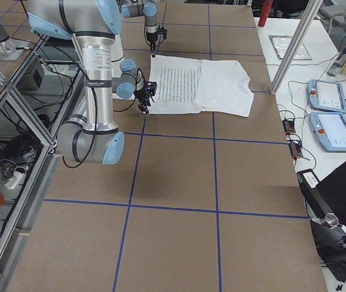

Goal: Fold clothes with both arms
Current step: 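Grasp both hem corners with the left and right grippers, then lift the hem with both grippers and fold it toward the collar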

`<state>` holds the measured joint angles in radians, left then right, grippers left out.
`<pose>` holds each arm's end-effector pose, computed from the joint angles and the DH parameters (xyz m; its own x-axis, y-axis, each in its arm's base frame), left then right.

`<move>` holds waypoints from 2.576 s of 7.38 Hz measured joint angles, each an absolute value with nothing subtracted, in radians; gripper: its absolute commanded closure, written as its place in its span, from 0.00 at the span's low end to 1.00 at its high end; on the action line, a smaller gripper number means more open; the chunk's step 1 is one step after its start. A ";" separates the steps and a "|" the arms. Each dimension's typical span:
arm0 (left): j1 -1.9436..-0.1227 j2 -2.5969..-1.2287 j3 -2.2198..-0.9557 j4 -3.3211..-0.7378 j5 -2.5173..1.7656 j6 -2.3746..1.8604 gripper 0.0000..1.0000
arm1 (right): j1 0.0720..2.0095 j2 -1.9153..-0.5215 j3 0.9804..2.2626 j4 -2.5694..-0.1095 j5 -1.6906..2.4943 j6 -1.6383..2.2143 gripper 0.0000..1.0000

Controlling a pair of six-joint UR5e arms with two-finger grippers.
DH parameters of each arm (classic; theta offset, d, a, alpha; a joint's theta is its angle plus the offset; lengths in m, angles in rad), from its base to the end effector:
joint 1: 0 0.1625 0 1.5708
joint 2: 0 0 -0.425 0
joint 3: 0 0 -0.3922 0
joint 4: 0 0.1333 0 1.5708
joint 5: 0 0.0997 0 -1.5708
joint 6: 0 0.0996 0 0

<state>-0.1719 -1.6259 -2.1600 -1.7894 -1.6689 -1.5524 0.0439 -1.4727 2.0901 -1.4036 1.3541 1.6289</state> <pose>0.4489 -0.2033 0.3400 0.6423 -0.0929 -0.7608 0.0851 0.9951 -0.0497 -0.4934 -0.1765 0.3568 0.6945 0.0873 0.7142 -0.2353 0.9656 0.1109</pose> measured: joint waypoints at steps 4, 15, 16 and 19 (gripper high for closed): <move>-0.173 -1.626 -2.162 -1.790 -1.669 -1.552 1.00 | 0.026 -1.476 2.089 -1.404 1.345 1.638 0.80; -0.263 -1.631 -2.419 -1.630 -1.892 -1.450 1.00 | 0.176 -1.447 2.524 -1.922 1.660 1.538 1.00; -0.308 -1.675 -2.485 -1.521 -1.934 -1.418 1.00 | 0.227 -1.402 2.568 -1.988 1.726 1.508 1.00; -0.496 -1.958 -2.397 -1.199 -1.968 -1.225 1.00 | 0.446 -1.151 2.462 -2.164 1.809 1.299 1.00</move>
